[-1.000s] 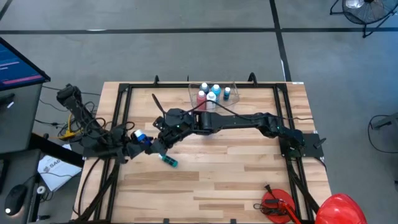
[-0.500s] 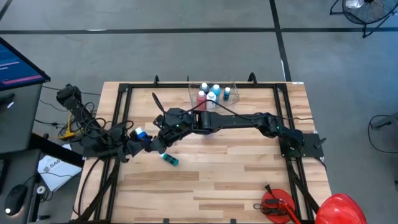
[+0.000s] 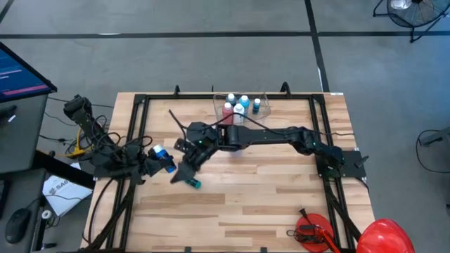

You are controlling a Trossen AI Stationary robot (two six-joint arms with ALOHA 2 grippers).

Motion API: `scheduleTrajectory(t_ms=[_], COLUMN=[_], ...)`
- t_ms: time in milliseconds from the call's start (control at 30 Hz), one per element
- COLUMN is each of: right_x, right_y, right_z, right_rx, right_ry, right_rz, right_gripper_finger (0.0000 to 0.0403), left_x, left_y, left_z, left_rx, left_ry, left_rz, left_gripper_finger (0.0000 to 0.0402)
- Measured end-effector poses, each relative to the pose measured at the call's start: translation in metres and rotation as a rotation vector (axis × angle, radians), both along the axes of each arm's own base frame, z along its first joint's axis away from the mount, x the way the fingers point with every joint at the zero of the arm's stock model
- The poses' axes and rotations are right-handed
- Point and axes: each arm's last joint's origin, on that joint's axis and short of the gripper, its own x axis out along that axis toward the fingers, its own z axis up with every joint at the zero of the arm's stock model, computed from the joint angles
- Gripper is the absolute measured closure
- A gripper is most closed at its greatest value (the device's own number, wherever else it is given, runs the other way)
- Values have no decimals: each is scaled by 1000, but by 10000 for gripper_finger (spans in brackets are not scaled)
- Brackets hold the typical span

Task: Pick & Place Paint Supplies
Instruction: Put the blue paint bottle into the transparent bin

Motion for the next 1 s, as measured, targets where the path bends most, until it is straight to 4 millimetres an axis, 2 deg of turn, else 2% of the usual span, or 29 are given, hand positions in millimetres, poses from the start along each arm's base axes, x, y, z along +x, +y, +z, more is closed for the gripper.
scheduleTrajectory(t_ms=[133,267,400,833,1000], right_x=[-3,-3,-2,6,8], right_y=[2,-5,-17,-44,-46], right_z=[1,0,1,24,27], right_rx=[50,69,66,81,59], right_ry=[23,42,31,-209,-245], right_rz=[103,114,84,-49,-129], right_gripper_finger=[185,179,184,210,215], left_x=[-2,-4,-8,-10,-10], left_y=[-3,-7,-11,-15,-14], left_z=[0,0,0,-1,-2], left_rx=[6,13,14,0,-3], left_ry=[-6,-16,-21,-16,-7], left_rz=[-41,-101,-160,-191,-169], left_gripper_finger=[291,293,292,292,292])
